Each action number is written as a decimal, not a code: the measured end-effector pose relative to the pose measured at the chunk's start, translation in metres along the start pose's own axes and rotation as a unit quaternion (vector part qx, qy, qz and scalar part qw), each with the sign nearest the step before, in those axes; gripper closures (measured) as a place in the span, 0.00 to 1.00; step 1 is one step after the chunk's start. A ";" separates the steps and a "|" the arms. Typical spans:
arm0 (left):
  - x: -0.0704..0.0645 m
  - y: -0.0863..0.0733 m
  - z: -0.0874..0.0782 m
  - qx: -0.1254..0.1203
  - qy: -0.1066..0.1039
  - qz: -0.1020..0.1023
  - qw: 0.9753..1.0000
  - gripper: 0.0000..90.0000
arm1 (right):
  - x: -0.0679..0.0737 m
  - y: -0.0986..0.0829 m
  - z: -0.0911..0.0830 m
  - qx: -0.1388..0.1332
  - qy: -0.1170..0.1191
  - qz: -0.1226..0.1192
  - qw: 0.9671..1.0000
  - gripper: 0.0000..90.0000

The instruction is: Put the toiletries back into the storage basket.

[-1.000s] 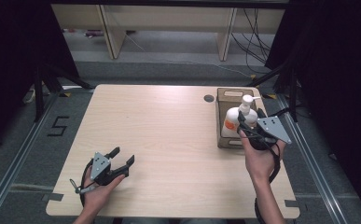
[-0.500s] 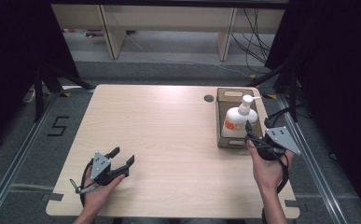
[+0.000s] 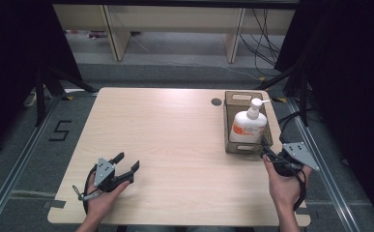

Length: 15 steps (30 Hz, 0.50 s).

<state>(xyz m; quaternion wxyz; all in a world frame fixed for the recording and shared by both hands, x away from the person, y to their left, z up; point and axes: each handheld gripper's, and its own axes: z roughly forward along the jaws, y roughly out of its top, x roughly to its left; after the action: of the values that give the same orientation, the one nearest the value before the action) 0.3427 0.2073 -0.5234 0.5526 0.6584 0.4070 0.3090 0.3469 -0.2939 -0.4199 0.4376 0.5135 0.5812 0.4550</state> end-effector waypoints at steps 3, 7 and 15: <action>0.000 0.000 0.000 0.003 0.001 0.001 1.000 0.33 | -0.002 -0.009 -0.004 0.013 -0.003 0.015 1.000 0.43; 0.000 0.000 0.000 0.003 0.002 0.001 1.000 0.33 | -0.006 -0.016 -0.006 0.023 0.000 0.011 1.000 0.43; 0.000 0.000 0.000 0.001 0.001 0.001 1.000 0.33 | -0.010 -0.026 -0.009 0.034 -0.003 0.021 0.999 0.43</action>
<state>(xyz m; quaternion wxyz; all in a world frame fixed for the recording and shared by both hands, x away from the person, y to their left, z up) 0.3423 0.2073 -0.5232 0.5510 0.6592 0.4070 0.3101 0.3341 -0.3065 -0.4433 0.4121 0.5416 0.5838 0.4427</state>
